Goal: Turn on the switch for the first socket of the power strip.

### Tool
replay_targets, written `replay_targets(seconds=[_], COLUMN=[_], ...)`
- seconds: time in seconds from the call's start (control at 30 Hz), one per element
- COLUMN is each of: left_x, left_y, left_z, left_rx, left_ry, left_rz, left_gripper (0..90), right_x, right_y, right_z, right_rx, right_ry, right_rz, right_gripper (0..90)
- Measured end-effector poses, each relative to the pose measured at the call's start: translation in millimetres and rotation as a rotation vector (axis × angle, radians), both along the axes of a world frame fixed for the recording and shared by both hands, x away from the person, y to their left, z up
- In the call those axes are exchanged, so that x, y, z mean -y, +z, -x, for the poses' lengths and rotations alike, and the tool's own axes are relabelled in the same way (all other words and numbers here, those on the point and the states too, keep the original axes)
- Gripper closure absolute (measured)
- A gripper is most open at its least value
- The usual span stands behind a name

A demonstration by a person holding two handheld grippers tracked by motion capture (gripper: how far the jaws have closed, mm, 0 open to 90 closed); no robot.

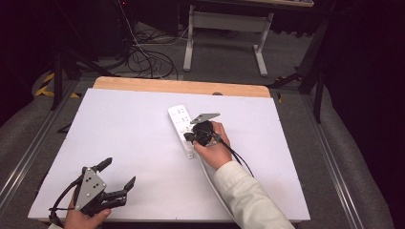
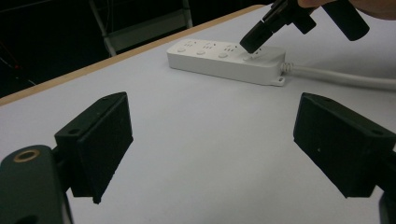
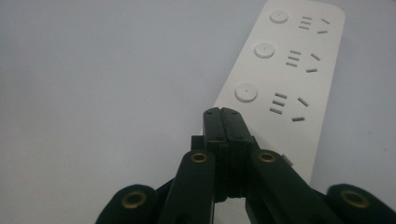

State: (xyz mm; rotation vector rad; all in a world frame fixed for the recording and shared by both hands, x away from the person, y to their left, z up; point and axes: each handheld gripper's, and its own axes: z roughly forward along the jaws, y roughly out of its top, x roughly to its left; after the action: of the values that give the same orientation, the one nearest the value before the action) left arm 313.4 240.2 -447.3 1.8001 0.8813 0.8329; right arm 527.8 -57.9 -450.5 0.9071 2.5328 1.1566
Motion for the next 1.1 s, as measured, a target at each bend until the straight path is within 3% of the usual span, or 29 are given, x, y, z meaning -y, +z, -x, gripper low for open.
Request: replay_targets(seconds=[1.1], left_x=[1.1], left_y=[-0.3], left_z=[0.0], left_rx=[0.0], left_ry=[0.001], left_rz=[-0.017], left_gripper=[12.5], right_x=[-4.4], right_y=[-6.0], right_z=[-0.7], right_rx=[0.013], right_ry=[0.0], right_rz=[0.031], right_gripper=[90.0])
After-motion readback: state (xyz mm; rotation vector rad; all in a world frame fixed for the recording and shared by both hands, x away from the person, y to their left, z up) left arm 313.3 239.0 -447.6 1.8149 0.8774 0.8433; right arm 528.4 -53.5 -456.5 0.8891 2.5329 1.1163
